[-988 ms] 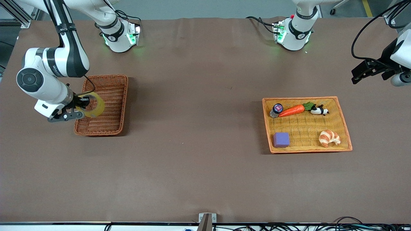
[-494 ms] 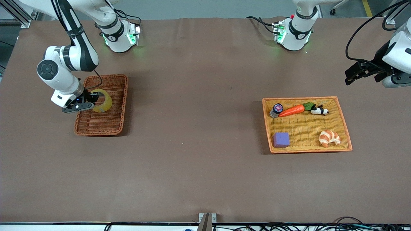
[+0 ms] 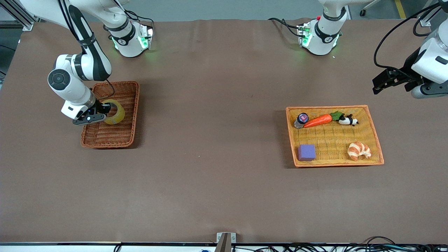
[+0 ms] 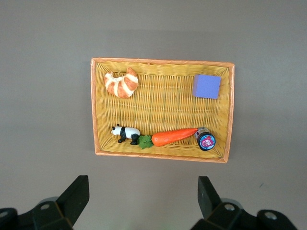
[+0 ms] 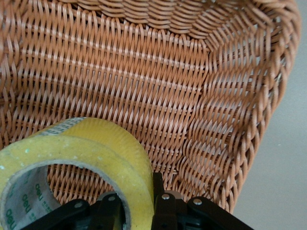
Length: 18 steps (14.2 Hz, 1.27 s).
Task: Move tape to another basket
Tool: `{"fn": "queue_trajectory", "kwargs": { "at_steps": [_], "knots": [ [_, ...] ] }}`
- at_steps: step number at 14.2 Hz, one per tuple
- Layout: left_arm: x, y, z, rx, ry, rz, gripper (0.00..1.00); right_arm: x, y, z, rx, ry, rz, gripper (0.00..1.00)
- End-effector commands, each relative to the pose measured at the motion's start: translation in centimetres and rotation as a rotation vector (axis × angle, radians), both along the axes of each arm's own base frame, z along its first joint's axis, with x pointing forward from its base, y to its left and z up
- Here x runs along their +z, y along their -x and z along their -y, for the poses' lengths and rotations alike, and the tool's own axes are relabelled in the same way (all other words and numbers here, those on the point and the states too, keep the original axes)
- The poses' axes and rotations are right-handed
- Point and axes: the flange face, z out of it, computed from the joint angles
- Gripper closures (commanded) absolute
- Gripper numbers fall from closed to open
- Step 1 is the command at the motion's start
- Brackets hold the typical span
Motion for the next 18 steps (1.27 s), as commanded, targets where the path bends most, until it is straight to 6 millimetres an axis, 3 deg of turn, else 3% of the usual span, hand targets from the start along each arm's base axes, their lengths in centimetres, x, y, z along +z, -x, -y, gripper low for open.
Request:
{"fn": "queue_trajectory", "kwargs": {
  "at_steps": [1, 2, 3, 4, 6, 8, 9, 11, 14, 17, 18],
  "knots": [
    [0.4, -0.2, 0.2, -0.015, 0.016, 0.011, 0.00, 0.2, 0.2, -0.5, -0.005, -0.014, 0.009, 0.38],
    [0.4, -0.2, 0.1, -0.013, 0.017, 0.011, 0.00, 0.2, 0.2, -0.5, -0.009, -0.014, 0.006, 0.03],
    [0.4, -0.2, 0.1, -0.015, 0.017, 0.011, 0.00, 0.8, -0.1, -0.6, -0.009, -0.015, 0.011, 0.00],
    [0.4, -0.2, 0.1, -0.015, 0.012, 0.013, 0.00, 1.6, -0.5, -0.6, -0.011, -0.015, 0.006, 0.00],
    [0.5, -0.6, 0.0, -0.015, 0.008, 0.018, 0.00, 6.7, -2.9, -0.3, -0.027, -0.011, 0.007, 0.00],
    [0.4, -0.6, -0.2, -0.012, 0.008, 0.015, 0.00, 14.6, -5.9, 0.7, -0.099, -0.047, 0.033, 0.00],
    [0.4, -0.6, -0.2, -0.012, 0.007, 0.015, 0.00, 17.9, -7.1, 1.8, -0.132, -0.057, 0.049, 0.00],
    [0.9, -0.8, -0.3, -0.011, 0.008, 0.026, 0.00, 24.1, -9.5, 2.0, -0.162, -0.050, 0.108, 0.00],
    [1.3, -0.8, -0.3, -0.005, 0.010, 0.035, 0.00, 31.2, -11.0, -0.1, -0.226, -0.044, 0.169, 0.00],
    [1.4, -0.9, -0.4, -0.008, 0.010, 0.037, 0.00, 41.0, -11.2, 0.0, -0.326, -0.043, 0.217, 0.00],
    [1.3, -1.0, -0.4, -0.008, 0.010, 0.035, 0.00, 42.8, -11.2, 0.2, -0.346, -0.040, 0.211, 0.00]
  ]
}}
